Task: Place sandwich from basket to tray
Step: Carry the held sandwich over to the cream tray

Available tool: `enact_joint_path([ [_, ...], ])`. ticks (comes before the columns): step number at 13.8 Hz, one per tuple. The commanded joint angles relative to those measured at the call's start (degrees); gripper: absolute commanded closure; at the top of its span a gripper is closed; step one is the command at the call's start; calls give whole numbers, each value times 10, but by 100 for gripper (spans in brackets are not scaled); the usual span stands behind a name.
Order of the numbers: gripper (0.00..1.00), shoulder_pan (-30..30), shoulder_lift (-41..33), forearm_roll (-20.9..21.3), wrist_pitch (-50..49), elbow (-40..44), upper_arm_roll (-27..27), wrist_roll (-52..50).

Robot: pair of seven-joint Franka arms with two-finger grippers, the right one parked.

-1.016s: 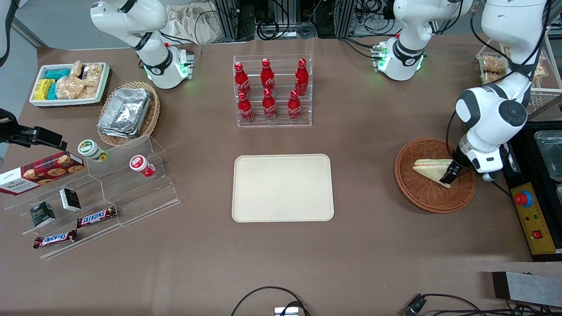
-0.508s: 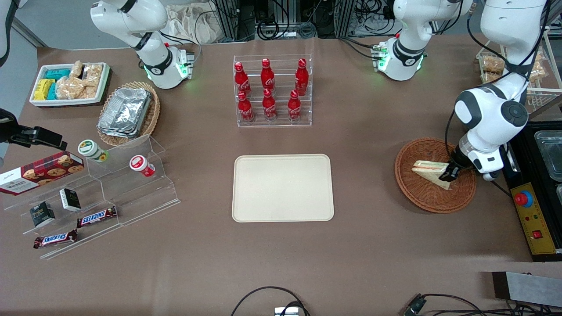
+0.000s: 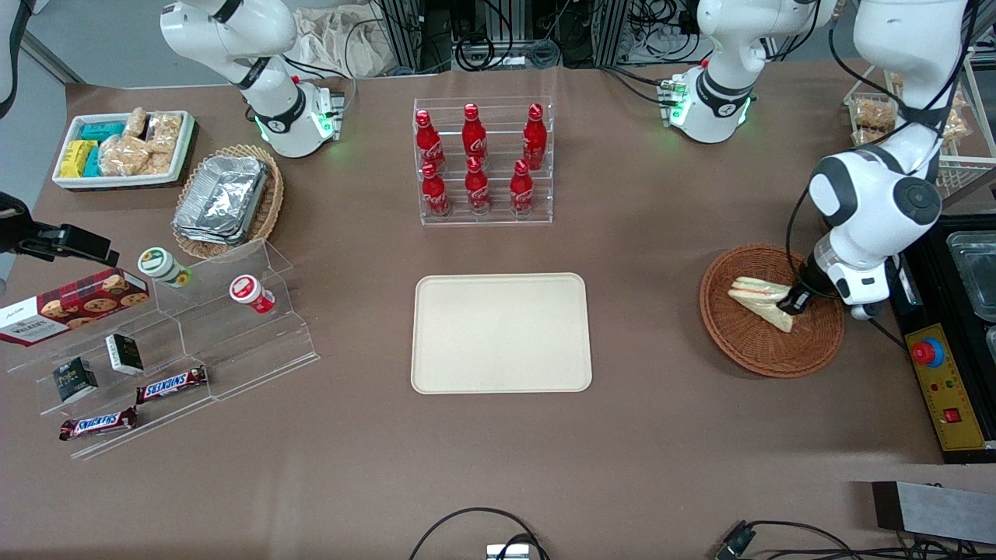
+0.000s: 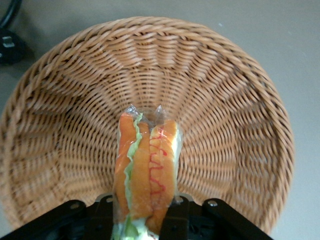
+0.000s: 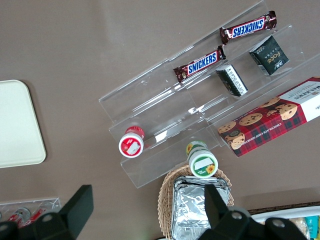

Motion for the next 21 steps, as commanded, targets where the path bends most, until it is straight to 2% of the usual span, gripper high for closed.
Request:
enact_joint_path([
  [1, 72, -2, -80, -5, -96, 11, -1, 38],
  [4, 72, -3, -88, 9, -177, 69, -36, 43],
  [7, 72, -4, -88, 71, -263, 128, -83, 72],
  [9, 72, -4, -88, 88, -288, 153, -121, 98],
  [13, 72, -4, -91, 90, -285, 157, -172, 201],
  [17, 72, -5, -85, 94, -283, 179, -217, 255],
  [21, 71, -14, -62, 75, -272, 203, -238, 273],
])
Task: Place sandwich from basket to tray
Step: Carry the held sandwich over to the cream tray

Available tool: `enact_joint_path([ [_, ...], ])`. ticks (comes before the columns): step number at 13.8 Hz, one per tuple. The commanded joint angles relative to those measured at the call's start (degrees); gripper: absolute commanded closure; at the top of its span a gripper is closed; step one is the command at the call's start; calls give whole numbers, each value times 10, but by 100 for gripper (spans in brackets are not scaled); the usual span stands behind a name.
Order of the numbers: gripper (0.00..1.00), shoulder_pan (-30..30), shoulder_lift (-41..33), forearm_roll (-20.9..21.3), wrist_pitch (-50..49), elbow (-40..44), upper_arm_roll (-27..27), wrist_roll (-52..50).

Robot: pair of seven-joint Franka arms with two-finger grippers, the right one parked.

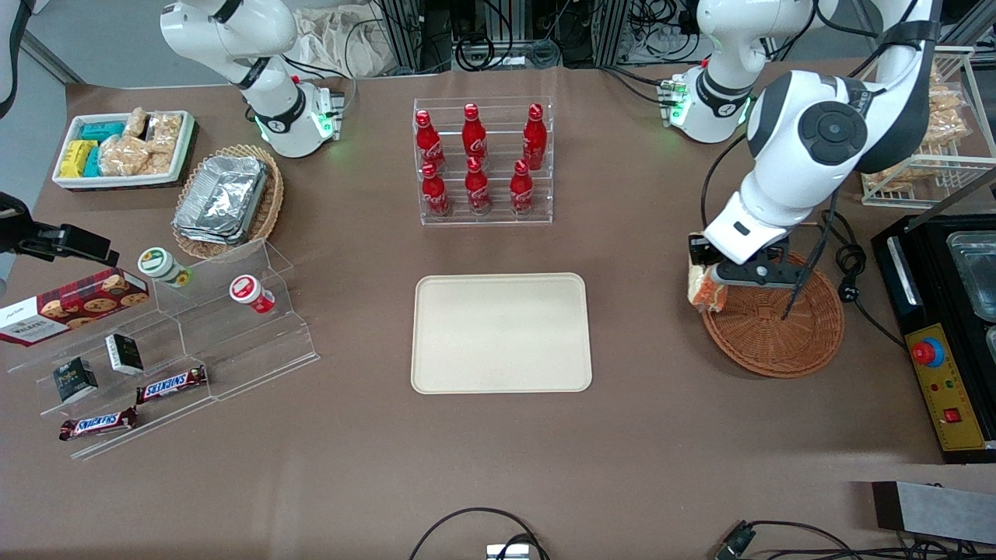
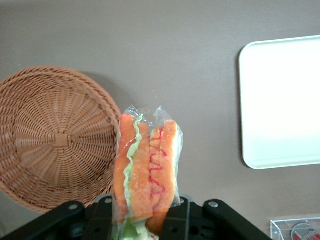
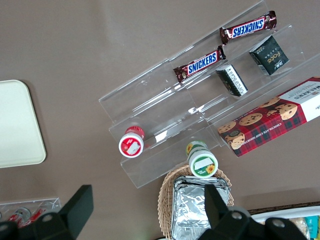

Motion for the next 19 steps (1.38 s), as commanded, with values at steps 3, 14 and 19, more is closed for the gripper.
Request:
enact_joint_path([
  [3, 71, -3, 82, -21, 6, 75, -52, -11],
  [14, 71, -51, 281, 140, 59, 214, -143, -276],
  [19, 71, -95, 347, 224, 59, 252, -142, -356],
])
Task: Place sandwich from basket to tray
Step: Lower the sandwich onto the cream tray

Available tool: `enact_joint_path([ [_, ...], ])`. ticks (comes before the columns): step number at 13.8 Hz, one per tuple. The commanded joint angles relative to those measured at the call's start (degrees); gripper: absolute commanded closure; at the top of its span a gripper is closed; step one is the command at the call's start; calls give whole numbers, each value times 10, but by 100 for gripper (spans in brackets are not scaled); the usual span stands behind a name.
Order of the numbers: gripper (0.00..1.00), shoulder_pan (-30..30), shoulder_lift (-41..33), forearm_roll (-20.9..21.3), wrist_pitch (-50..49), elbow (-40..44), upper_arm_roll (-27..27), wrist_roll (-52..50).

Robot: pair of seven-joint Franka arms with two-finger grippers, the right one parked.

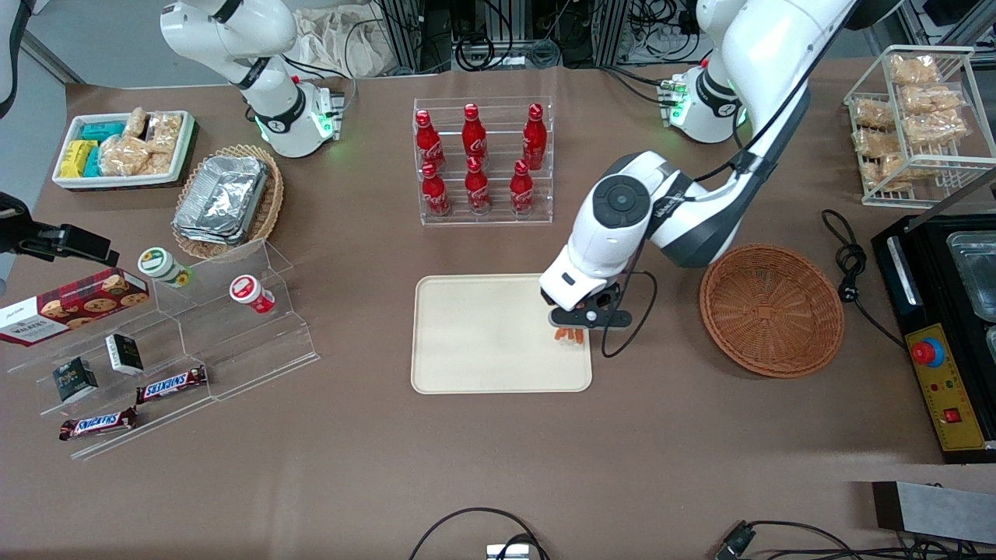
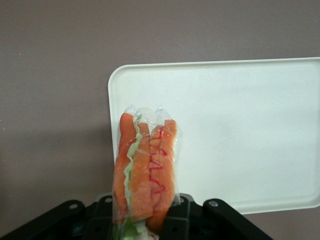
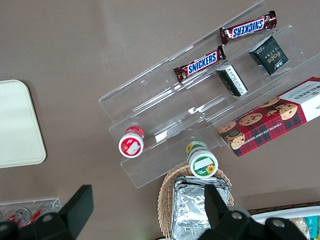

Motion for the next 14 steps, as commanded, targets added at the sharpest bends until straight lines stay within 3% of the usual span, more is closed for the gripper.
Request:
enact_joint_path([
  [1, 71, -23, 53, 54, -7, 43, -1, -48],
  [5, 71, -42, 109, 114, 0, 63, -1, -86],
  [14, 71, -58, 154, 119, 46, 79, 11, -89],
])
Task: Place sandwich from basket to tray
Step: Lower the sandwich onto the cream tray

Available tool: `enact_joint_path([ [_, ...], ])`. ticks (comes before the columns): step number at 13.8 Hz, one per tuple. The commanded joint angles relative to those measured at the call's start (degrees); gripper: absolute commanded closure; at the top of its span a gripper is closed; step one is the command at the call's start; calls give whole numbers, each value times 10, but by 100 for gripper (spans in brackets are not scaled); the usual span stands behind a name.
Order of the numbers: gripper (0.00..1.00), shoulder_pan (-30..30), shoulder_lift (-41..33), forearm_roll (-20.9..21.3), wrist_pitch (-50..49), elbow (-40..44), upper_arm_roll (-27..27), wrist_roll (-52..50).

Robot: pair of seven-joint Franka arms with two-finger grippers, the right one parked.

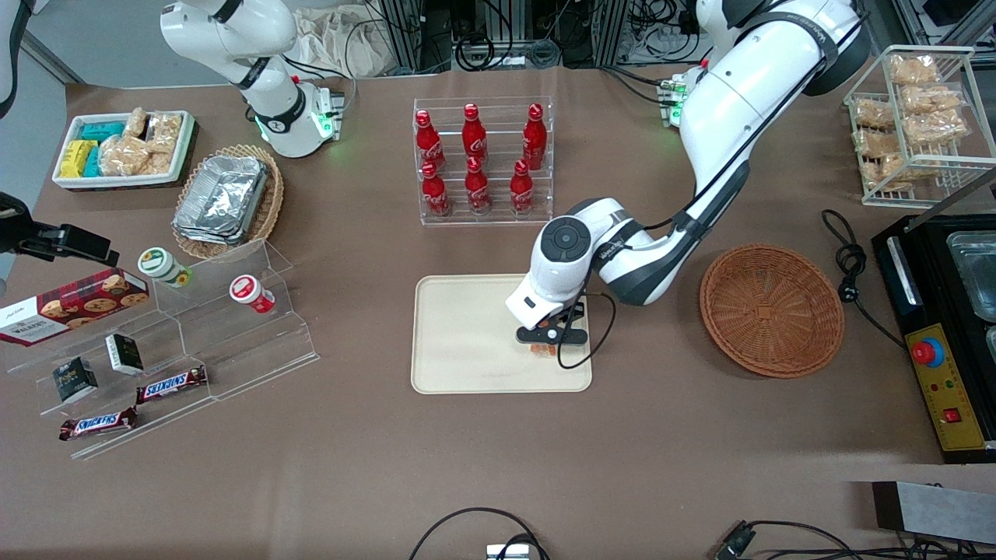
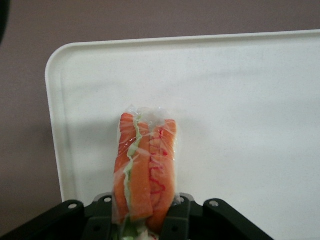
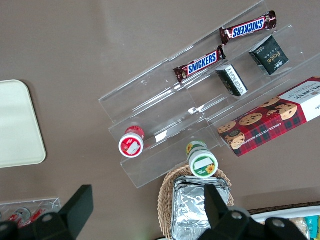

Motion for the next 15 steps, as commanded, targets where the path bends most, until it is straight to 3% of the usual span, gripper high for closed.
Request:
enact_joint_path([
  [1, 71, -17, 22, 13, 1, 30, 9, -13],
  [6, 70, -17, 27, 13, 1, 31, 10, -15],
  [8, 65, -17, 28, 20, 1, 31, 10, -21],
  [9, 60, -17, 31, 29, 2, 31, 9, -22],
  [10, 46, -17, 33, 34, 2, 31, 10, -27],
  [11, 17, -17, 33, 37, 2, 31, 9, -30],
  [12, 13, -16, 32, 40, 2, 31, 9, -31],
  [15, 13, -14, 28, 39, 1, 31, 9, -30],
])
